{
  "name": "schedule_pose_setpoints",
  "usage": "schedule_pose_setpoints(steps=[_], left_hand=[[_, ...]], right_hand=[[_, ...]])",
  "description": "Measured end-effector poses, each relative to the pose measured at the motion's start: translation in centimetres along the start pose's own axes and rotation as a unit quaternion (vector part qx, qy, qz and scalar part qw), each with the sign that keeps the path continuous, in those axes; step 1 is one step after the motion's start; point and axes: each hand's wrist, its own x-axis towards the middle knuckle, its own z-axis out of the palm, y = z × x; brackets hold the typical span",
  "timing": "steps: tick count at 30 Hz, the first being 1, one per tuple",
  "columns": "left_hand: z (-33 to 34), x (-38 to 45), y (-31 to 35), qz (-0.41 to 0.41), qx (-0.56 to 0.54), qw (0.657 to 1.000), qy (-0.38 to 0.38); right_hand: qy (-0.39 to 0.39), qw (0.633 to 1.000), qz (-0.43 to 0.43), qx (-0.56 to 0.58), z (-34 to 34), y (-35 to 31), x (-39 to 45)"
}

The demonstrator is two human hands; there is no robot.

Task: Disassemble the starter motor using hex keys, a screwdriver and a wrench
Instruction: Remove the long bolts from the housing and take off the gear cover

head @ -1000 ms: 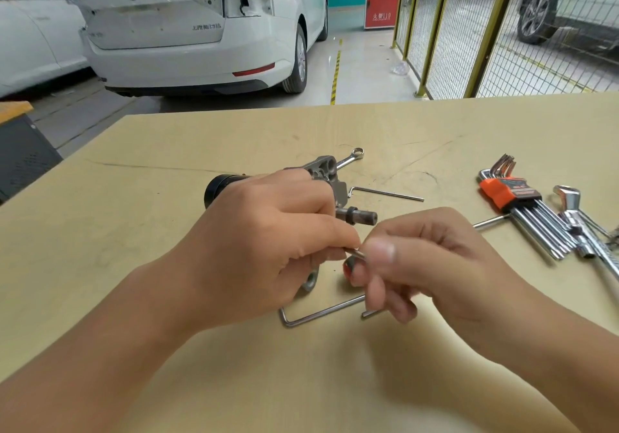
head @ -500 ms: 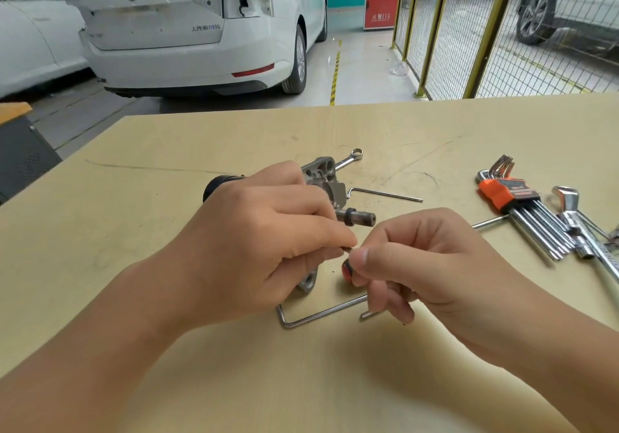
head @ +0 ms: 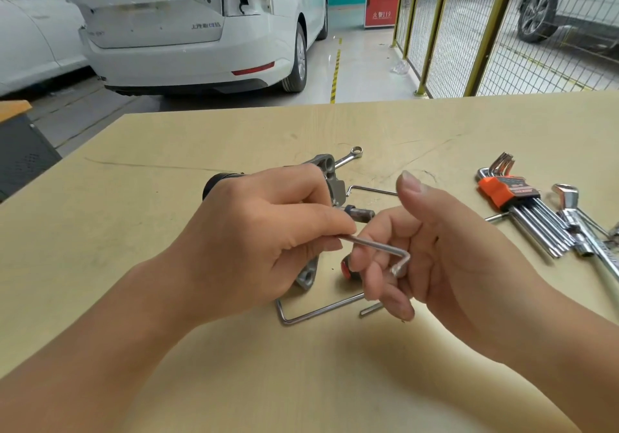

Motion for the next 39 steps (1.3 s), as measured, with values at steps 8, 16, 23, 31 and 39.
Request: schedule_pose_setpoints(steps=[8,16,23,31,39], left_hand=[[0.16,-0.04,-0.50,0.015,0.013,1.000,-0.021],[0.18,0.05,-0.40,0.013,0.009,1.000,-0.004],[0.26,0.17,0.00,-0.003,0.002,1.000,0.021],[0.35,0.03,0.14,-0.022,-0.001,0.999,0.029],[0.22,-0.20,-0.38,0.010,0.011,0.999,-0.034]], right_hand=[[0.015,0.998,0.013,-0.057,0.01,0.51,-0.13],[0.013,0.999,0.008,-0.041,0.03,0.55,-0.14],[-0.027,0.999,-0.015,0.015,-0.32,0.51,0.00],[-0.005,0.999,0.028,-0.016,-0.38,0.43,-0.05],[0.031,0.997,0.060,-0.045,-0.20,0.33,-0.04]])
